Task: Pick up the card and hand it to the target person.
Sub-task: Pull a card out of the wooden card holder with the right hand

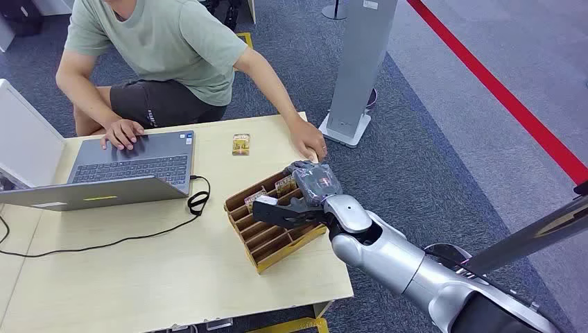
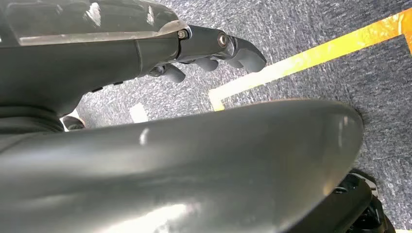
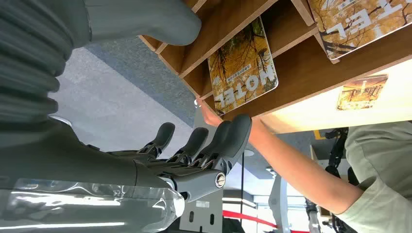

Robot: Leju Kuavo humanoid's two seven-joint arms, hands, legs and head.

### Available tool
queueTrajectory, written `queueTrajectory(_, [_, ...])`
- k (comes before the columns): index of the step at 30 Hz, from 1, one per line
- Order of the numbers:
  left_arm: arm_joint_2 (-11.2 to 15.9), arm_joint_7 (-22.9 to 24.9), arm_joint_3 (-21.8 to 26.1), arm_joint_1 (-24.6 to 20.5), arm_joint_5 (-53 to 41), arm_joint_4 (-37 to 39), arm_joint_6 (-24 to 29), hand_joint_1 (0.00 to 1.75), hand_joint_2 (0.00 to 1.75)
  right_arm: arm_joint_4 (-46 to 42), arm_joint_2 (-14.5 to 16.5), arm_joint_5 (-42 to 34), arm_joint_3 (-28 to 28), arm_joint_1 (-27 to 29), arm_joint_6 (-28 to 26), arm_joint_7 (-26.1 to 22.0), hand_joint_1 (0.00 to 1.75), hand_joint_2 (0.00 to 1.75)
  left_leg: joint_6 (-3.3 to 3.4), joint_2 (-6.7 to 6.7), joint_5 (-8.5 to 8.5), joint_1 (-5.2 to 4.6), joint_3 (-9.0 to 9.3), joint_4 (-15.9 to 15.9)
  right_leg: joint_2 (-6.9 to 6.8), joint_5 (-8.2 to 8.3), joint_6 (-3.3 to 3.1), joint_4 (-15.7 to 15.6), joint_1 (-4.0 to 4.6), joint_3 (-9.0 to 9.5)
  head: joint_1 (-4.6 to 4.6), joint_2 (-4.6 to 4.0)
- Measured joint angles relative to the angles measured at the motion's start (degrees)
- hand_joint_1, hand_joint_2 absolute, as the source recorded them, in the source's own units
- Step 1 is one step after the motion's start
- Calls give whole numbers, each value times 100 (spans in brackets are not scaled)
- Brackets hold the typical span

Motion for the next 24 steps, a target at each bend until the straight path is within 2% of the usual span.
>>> queueTrajectory(24, [-14,2,0,1,0,0,4,0,0,32,-5,9,1,17,43,-54,67,175,0,0,0,0,0,0,0,0,0,0,0,0,0,0])
